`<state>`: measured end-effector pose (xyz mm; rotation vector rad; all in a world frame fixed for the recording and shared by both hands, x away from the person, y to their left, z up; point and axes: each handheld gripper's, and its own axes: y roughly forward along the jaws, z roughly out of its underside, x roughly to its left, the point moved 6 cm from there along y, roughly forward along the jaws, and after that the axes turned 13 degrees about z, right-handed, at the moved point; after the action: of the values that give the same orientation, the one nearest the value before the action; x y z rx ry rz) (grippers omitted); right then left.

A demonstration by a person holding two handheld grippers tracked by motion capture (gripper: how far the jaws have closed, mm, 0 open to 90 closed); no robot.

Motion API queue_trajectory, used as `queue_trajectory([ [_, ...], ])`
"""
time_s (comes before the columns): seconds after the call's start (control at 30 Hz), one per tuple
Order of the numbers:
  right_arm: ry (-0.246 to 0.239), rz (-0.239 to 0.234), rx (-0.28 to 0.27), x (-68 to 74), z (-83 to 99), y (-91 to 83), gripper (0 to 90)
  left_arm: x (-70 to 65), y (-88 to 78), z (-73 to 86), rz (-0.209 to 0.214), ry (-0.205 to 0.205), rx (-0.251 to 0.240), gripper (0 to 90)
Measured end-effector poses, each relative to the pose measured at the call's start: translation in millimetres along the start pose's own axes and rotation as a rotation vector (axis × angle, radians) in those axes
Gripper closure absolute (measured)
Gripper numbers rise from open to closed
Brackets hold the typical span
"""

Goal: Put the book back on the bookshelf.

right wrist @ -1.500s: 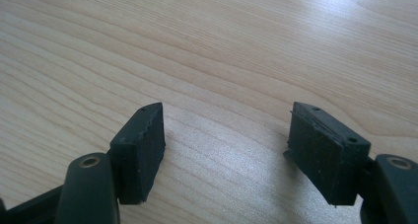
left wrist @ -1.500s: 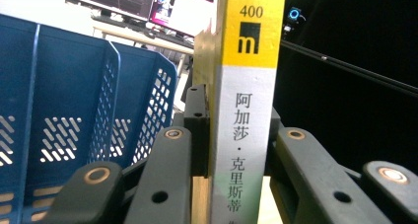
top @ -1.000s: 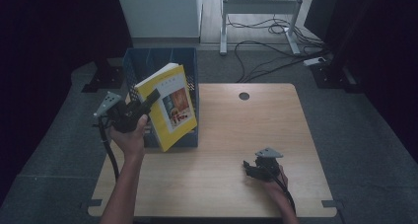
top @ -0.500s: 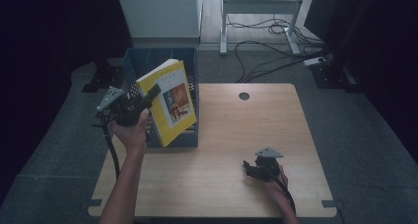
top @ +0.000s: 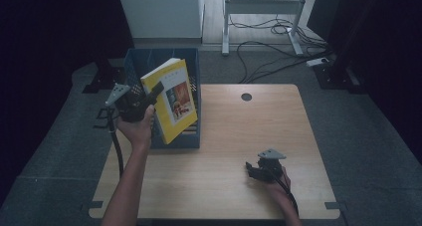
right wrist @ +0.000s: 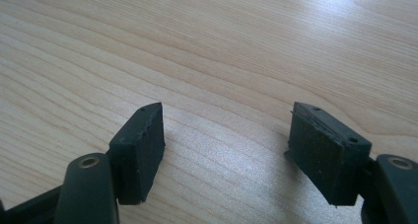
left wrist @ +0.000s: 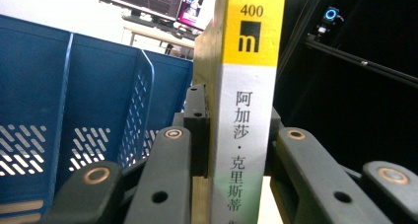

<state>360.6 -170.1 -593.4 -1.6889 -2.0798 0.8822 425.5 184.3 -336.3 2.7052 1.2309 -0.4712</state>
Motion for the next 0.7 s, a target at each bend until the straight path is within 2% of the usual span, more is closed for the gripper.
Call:
queue_trajectory([
  [0.27,0.001,0.0,-0.001,0.1,0.0,0.0,28.8,3.0,10.8,4.7,-0.012,-0.002,0.017,75.6],
  [0.47,0.0,0.0,-0.001,0.0,0.0,0.1,28.8,3.2,18.0,6.5,-0.038,0.034,0.038,75.5],
  [0.6,0.0,0.0,-0.001,0.0,0.0,0.1,28.8,6.2,22.3,7.4,-0.036,0.013,0.038,75.6],
  [0.7,0.001,0.0,-0.001,0.0,0.0,0.1,28.8,7.2,25.7,8.3,-0.038,0.013,0.04,75.6],
])
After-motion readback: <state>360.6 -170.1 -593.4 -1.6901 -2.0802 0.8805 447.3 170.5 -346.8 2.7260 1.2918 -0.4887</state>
